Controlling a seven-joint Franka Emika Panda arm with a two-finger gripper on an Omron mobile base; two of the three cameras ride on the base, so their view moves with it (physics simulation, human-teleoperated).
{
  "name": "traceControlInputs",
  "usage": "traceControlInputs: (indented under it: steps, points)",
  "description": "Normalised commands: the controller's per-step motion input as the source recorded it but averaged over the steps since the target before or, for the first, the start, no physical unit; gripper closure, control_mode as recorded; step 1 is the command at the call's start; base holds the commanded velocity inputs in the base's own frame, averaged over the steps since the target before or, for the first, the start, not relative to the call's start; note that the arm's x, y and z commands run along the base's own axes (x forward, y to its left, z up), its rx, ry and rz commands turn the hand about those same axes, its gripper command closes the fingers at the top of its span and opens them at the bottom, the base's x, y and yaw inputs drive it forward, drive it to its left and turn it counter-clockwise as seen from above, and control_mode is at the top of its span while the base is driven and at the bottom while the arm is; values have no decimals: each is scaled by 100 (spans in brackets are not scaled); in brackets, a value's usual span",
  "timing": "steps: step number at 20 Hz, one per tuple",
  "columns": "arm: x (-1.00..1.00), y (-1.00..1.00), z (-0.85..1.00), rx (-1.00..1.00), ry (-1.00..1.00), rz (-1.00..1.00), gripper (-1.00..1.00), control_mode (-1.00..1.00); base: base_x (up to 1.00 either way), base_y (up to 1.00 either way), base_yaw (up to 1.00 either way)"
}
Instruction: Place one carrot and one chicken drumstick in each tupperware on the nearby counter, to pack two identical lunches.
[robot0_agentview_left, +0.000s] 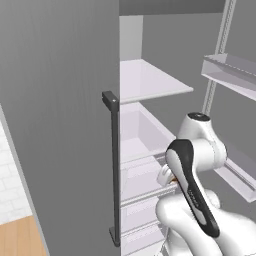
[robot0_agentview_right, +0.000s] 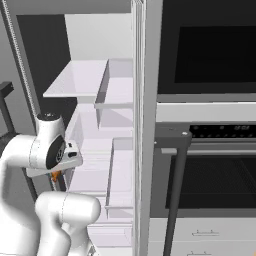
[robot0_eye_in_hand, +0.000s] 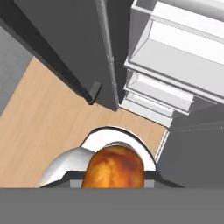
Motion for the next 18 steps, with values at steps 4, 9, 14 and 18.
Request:
traceControlInputs:
  steps: [4, 9, 14, 18]
  points:
    - [-88, 0, 25, 0, -12, 4, 100, -100, 0, 0, 0]
    - [-11, 0, 0, 0, 0, 0, 100, -100, 0, 0, 0]
    - [-13, 0, -1, 0, 0, 0, 100, 100, -80, 1, 0]
    - [0, 0, 0, 0, 0, 0, 100, 100, -100, 2, 0]
